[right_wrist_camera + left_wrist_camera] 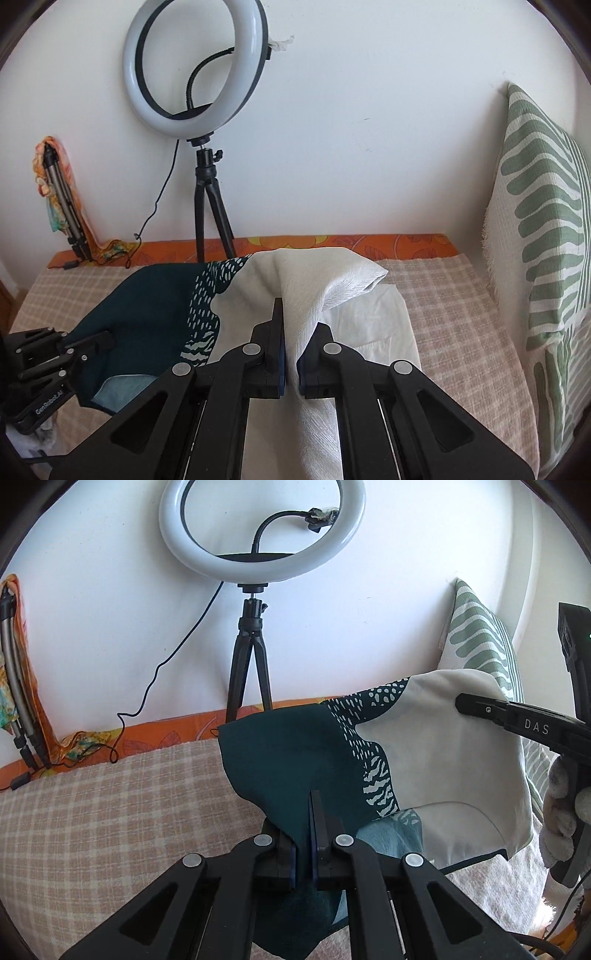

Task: Fold small clothes
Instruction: 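Lower the folded bundle onto the bedspread near the pillow with both tools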

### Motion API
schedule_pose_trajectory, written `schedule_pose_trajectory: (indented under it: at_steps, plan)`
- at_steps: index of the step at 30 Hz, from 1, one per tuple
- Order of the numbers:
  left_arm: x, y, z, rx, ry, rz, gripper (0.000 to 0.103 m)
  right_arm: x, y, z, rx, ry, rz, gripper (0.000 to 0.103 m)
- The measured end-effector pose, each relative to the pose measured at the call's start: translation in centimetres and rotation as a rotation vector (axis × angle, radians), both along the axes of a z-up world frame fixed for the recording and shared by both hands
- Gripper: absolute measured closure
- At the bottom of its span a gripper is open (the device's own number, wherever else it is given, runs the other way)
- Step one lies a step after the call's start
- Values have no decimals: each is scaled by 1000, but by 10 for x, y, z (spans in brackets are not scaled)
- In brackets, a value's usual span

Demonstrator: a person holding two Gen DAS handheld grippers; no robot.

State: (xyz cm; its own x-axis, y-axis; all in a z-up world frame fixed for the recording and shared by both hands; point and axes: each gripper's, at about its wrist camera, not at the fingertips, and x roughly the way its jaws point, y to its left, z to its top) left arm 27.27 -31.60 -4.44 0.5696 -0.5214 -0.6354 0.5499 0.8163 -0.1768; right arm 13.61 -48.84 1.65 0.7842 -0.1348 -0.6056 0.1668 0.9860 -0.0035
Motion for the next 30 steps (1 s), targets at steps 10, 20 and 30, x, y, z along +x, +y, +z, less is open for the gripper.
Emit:
schedule_pose_trajectory:
  at_steps: [10,20,30]
  plan:
    - [21,-75,-19,23,0,-27,101,39,-85,-7,70,-11,-42,100]
    - [17,-97,-42,74,20,-57,101,63,-121,-44,47,66,-64,100]
    - [12,-91,-35,90,5,-53,74,65,-122,-47,-2,117,-109,85]
